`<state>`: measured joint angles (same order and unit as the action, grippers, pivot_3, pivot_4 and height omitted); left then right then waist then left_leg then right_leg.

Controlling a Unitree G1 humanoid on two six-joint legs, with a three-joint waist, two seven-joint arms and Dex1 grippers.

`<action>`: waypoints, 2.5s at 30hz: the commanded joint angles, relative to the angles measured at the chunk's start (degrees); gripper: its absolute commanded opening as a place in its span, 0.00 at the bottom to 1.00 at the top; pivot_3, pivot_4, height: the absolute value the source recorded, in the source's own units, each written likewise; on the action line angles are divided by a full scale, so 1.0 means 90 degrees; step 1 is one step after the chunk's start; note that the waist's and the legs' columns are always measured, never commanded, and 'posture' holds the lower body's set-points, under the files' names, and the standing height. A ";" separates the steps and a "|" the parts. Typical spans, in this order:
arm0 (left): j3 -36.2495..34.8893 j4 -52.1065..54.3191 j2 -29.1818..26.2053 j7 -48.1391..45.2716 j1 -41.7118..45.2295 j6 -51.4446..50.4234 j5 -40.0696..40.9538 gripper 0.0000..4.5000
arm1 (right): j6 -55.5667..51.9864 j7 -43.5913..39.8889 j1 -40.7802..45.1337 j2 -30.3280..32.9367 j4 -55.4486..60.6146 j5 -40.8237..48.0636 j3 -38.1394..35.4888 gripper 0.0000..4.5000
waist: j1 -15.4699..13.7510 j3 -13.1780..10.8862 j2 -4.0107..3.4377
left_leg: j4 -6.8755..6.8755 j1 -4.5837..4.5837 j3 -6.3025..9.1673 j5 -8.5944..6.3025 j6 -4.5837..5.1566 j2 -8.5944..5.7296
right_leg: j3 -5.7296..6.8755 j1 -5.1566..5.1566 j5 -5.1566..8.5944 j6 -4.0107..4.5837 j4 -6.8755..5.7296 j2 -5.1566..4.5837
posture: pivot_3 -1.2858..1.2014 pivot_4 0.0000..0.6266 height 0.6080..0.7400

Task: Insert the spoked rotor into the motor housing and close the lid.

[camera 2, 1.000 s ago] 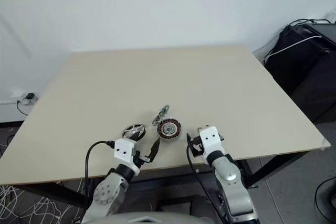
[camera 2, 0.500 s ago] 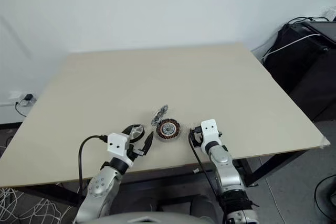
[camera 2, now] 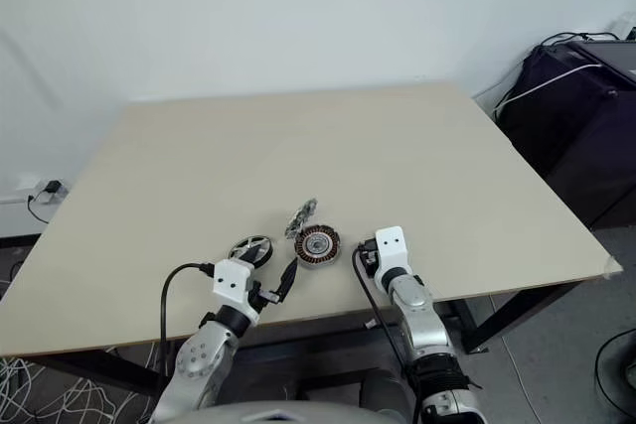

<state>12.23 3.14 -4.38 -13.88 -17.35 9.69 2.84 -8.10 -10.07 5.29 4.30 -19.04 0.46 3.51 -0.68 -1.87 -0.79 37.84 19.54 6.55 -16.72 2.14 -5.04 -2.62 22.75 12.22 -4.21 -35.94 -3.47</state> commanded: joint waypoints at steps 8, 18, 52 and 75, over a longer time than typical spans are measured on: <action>-0.0265 -0.0695 -0.0005 -0.0268 0.0284 0.0626 0.0233 1.00 | -0.0008 0.0029 -0.0097 0.0005 0.0421 0.0053 -0.0050 0.16 | -0.0015 0.0006 -0.0006 | -0.0001 0.0001 0.0002 0.0000 0.0000 -0.0001 | 0.0001 0.0001 -0.0001 -0.0001 0.0000 0.0000 | 0.52 0.00 1.00; -0.0378 -0.1072 0.0007 -0.0349 0.0401 0.0940 0.0252 1.00 | -0.0558 -0.0230 -0.0080 0.0106 0.1936 -0.0196 0.0562 0.16 | -0.0002 0.0009 -0.0009 | -0.0001 0.0004 0.0003 0.0000 0.0000 0.0002 | 0.0002 0.0006 -0.0003 -0.0006 -0.0001 0.0001 | 0.52 0.00 1.00; -0.0369 -0.0690 0.0036 -0.0250 0.0244 0.0862 0.0215 1.00 | -0.0555 -0.0824 0.0795 -0.0344 0.0583 -0.0297 0.1516 0.16 | 0.0001 0.0010 -0.0007 | -0.0004 0.0005 0.0005 0.0000 -0.0001 -0.0001 | 0.0004 0.0008 -0.0006 -0.0008 -0.0001 0.0001 | 0.52 0.00 1.00; -0.0324 -0.0606 0.0056 -0.0233 0.0220 0.0769 0.0199 1.00 | -0.0949 -0.0973 0.0438 -0.0282 0.2080 0.0081 0.1359 0.32 | -0.0003 0.0010 -0.0007 | -0.0004 0.0006 0.0006 0.0000 -0.0001 -0.0001 | 0.0004 0.0009 -0.0005 -0.0009 -0.0001 0.0000 | 0.52 0.00 1.00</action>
<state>9.50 -5.04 -4.09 -16.22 -15.83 16.52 4.63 -15.89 -18.82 9.15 1.89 -3.71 0.70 16.25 -0.70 -1.78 -0.85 37.80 19.60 6.61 -16.72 2.13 -5.04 -2.58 22.84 12.17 -4.29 -35.95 -3.47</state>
